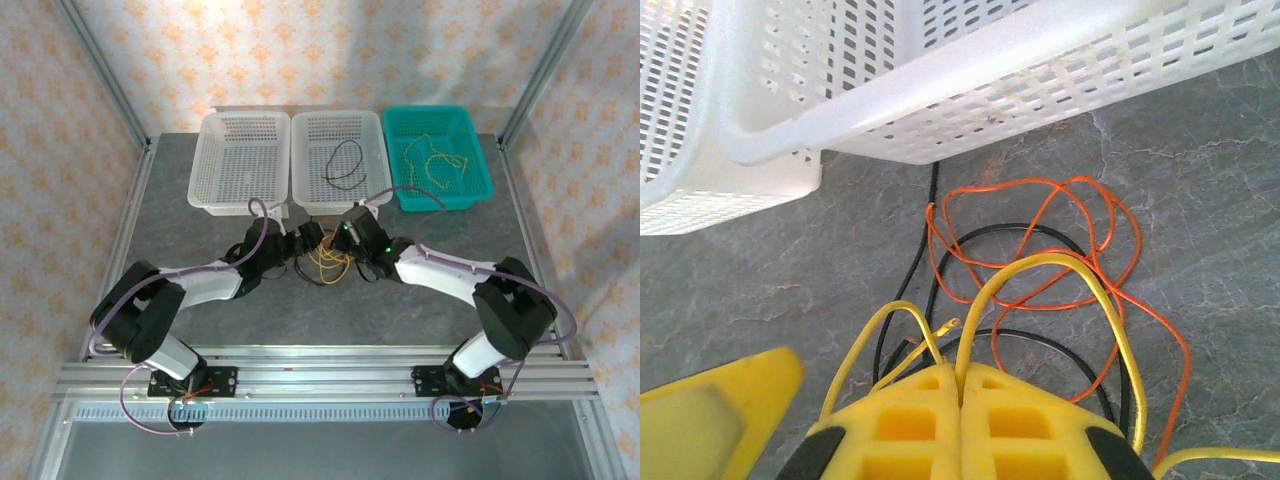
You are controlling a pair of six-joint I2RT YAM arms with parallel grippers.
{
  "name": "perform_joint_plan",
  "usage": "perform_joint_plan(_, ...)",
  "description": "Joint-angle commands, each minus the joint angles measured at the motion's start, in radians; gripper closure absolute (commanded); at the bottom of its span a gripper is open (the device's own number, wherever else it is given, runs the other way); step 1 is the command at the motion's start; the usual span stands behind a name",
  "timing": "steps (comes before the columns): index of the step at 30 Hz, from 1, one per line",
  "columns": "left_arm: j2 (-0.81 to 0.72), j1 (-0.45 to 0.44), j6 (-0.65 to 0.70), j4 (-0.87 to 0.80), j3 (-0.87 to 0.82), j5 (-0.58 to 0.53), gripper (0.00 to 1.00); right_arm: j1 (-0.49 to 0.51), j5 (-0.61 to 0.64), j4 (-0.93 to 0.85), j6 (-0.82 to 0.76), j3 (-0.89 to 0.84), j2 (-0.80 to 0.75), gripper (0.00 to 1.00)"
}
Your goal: Untangle the cables
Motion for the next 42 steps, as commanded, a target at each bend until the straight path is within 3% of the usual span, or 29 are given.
perform_joint_plan(1,0.035,-0.015,0.011,-0.047,0.052,-0.009,0.16,0.006,0.005,0.038,-0.024,-0.024,-0.055,1.00)
perform_joint_plan(12,0.112,-0.020,0.039,-0.197,0.104,-0.083,0.28,0.006,0.087,0.037,-0.043,-0.063,-0.170,1.00)
perform_joint_plan(26,0.121,-0.020,0.041,-0.189,0.034,-0.106,0.52,0.003,0.278,-0.023,-0.102,-0.072,-0.290,1.00)
perform_joint_plan(42,0.134,-0.020,0.039,-0.194,-0.029,-0.141,0.53,-0.095,0.352,-0.101,-0.153,-0.093,-0.415,1.00)
